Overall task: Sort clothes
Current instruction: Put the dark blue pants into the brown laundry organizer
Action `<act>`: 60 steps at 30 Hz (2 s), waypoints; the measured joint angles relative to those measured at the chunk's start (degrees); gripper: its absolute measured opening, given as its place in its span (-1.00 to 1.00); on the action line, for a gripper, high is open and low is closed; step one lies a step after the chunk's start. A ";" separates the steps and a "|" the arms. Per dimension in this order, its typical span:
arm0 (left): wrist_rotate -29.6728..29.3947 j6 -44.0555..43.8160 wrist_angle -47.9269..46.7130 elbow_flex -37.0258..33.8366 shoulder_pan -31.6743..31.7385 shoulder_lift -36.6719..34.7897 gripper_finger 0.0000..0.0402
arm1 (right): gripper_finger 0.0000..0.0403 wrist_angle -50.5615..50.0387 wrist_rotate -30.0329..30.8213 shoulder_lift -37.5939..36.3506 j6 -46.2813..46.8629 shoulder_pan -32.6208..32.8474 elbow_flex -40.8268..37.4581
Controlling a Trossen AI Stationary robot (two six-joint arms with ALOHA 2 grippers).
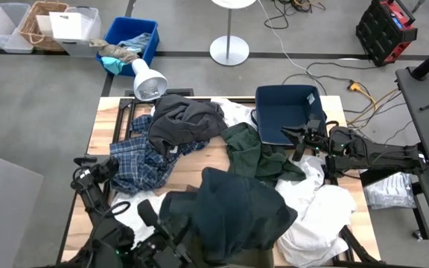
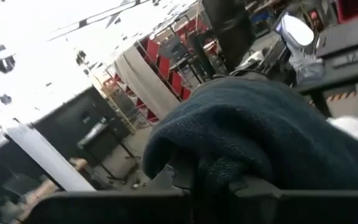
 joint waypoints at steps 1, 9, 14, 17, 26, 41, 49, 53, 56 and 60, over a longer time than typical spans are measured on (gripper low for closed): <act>-0.01 0.13 -2.03 0.02 -0.24 -0.06 -1.00 | -0.83 0.02 0.00 0.00 0.00 0.00 0.00; -0.28 -25.49 -37.96 -0.02 0.54 0.01 -1.00 | -0.83 0.00 0.00 0.00 0.04 0.00 0.00; 6.80 -55.04 -63.56 -0.11 0.59 -0.01 -1.00 | -0.83 -1.14 0.00 0.00 0.44 0.00 0.00; 18.95 -78.12 -78.30 -0.34 0.66 -0.03 -1.00 | -0.83 -1.25 0.00 0.00 0.87 0.00 0.00; 30.35 -98.22 -85.07 -5.73 3.39 2.11 -1.00 | -0.83 -1.51 0.00 0.07 1.64 0.00 0.00; 54.93 -75.64 -63.23 -5.79 12.53 6.07 -1.00 | -0.83 -1.50 0.00 0.09 1.53 0.00 0.00; 56.61 -79.85 -62.85 -5.60 13.48 7.13 -0.82 | -0.83 -1.89 0.00 0.11 1.58 0.02 0.00; 60.65 -82.02 -63.38 -2.84 13.24 7.13 -0.54 | -0.83 -2.20 0.00 0.11 2.21 0.00 0.00; 62.55 -83.90 -66.26 -0.51 13.21 7.11 -0.28 | -0.83 -2.67 0.00 0.11 2.39 0.00 0.00; 65.39 -86.50 -73.51 1.55 13.21 7.04 0.03 | -0.83 -3.13 0.00 0.11 2.68 0.02 -0.02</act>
